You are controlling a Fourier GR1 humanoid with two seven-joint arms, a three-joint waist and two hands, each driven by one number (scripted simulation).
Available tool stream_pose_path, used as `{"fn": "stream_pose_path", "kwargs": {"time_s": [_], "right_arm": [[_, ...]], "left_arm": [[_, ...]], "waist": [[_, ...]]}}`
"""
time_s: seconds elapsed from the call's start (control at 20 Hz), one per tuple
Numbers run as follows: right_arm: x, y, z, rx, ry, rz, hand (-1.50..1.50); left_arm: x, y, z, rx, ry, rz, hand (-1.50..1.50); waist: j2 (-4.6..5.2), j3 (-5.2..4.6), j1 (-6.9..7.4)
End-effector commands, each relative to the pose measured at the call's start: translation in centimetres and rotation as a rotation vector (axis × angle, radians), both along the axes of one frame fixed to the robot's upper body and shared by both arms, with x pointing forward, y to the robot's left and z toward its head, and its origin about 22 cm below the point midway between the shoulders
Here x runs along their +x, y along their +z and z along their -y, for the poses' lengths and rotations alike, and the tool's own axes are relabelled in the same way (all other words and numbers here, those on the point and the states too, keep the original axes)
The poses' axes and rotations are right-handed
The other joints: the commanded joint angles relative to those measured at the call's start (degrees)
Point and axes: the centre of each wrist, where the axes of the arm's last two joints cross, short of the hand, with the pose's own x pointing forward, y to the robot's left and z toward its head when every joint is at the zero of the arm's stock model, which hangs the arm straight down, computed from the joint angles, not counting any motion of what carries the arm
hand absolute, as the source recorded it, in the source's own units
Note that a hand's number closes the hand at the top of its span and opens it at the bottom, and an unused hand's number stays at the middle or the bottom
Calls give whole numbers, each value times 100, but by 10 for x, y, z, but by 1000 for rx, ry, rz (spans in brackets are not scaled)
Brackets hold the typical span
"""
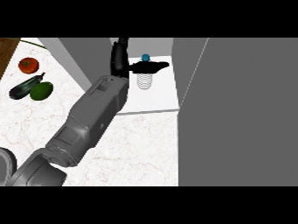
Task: Pick up the bottled water, place it into the cabinet and close the cabinet
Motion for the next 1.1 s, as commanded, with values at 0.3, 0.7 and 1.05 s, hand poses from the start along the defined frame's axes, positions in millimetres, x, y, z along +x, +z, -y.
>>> {"fn": "stream_pose_path", "kwargs": {"time_s": [0.3, 0.7, 1.05], "right_arm": [[-7, 22, -12, -26, -6, 16, -150], [3, 30, -17, -43, -40, 21, -150], [-4, 40, -23, -66, -42, 2, -150]], "left_arm": [[-8, -8, 2, -101, -70, 74, -150], [-30, -17, 12, -166, -136, 48, -150], [-86, -40, 32, -238, -224, -11, -150]], "waist": [[-97, 7, 90], [-150, 7, 304], [-199, 0, 355]]}}
